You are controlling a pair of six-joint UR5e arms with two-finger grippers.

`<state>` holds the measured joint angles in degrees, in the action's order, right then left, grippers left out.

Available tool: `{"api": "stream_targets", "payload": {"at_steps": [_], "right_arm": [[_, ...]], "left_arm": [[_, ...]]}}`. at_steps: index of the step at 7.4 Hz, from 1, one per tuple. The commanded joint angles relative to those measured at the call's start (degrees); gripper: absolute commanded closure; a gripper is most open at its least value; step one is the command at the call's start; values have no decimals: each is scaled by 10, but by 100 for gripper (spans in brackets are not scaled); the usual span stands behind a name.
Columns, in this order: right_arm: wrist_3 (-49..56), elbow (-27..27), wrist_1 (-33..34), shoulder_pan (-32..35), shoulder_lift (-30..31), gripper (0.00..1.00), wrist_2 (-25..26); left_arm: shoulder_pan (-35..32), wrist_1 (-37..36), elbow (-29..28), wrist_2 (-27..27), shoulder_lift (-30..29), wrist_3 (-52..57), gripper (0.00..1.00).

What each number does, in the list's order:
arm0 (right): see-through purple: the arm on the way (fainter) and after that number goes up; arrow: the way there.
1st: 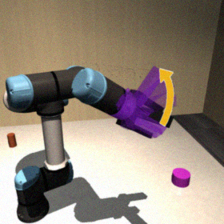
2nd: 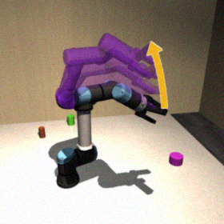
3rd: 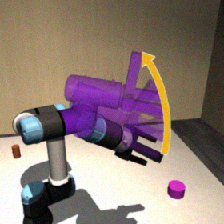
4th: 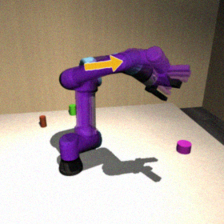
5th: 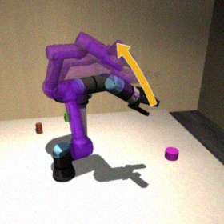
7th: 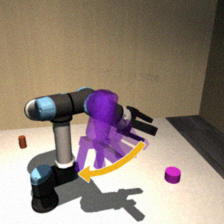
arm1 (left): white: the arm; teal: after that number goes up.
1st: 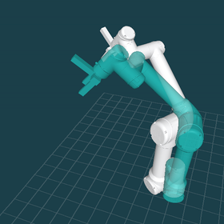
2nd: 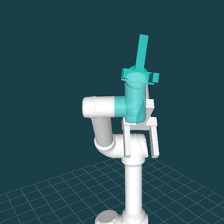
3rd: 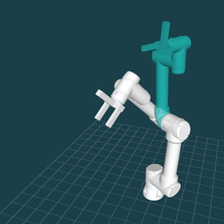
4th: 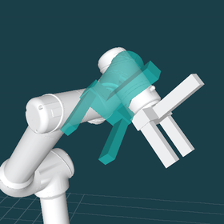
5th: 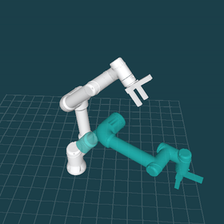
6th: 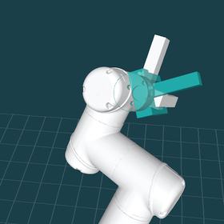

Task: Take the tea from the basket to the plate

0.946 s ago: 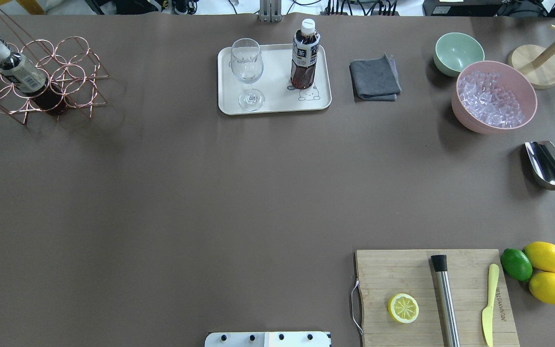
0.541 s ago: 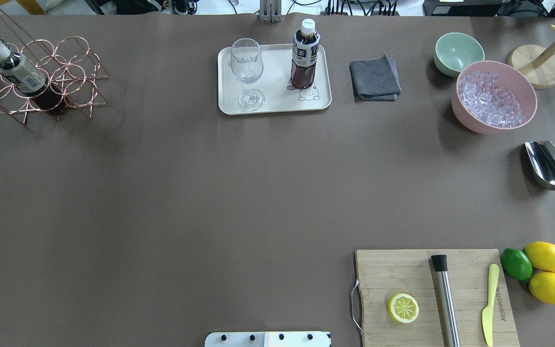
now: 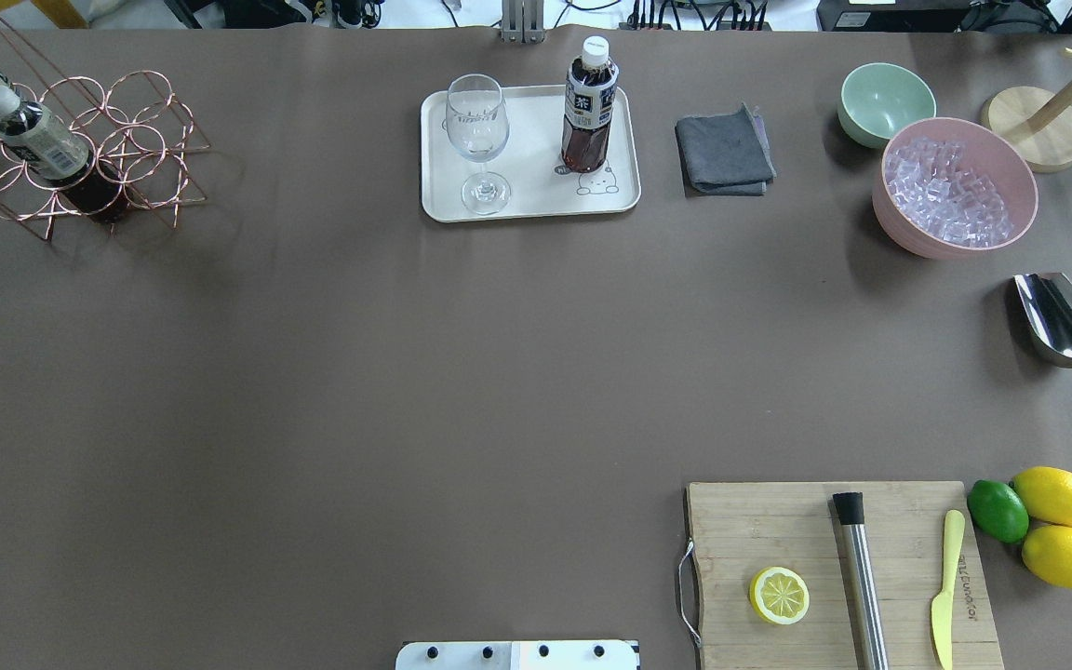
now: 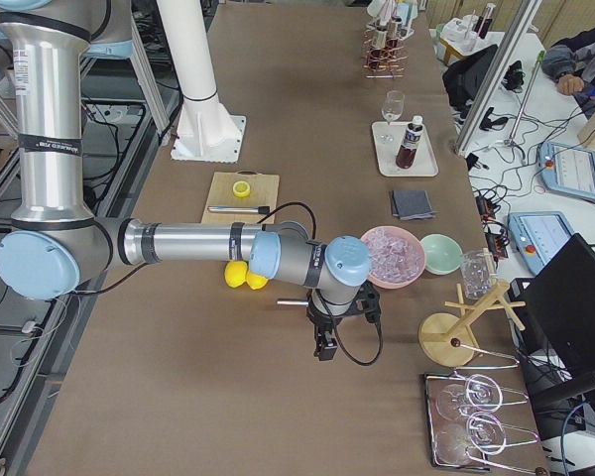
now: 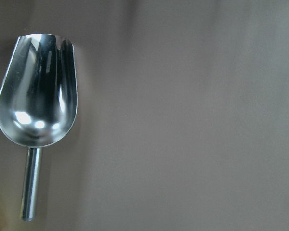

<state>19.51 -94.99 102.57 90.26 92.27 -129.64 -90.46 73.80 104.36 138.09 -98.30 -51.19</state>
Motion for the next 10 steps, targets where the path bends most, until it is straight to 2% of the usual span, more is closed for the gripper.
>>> {"api": "stream_targets", "payload": {"at_steps": [1,2,3,4,5,8,10], "right_arm": [[0,-1,0,0,-2,0,-7],[1,-1,0,0,-2,1,-7],[1,-2,0,0,-2,1,-16],[1,-3,0,0,-2,1,-18],[1,-2,-1,0,-2,0,-18],[1,-4,0,0,0,1,-19],[1,-5,0,0,2,1,-19]], "left_arm": [[0,-3,-50,-36,26,67,3],[-1,0,-69,-66,41,72,3],[-2,17,-115,-69,53,116,3],[-6,74,-172,-69,55,181,3],[-7,103,-217,-68,54,205,3],[-2,217,-215,-63,89,298,3],[11,229,-207,-63,73,352,3]]}}
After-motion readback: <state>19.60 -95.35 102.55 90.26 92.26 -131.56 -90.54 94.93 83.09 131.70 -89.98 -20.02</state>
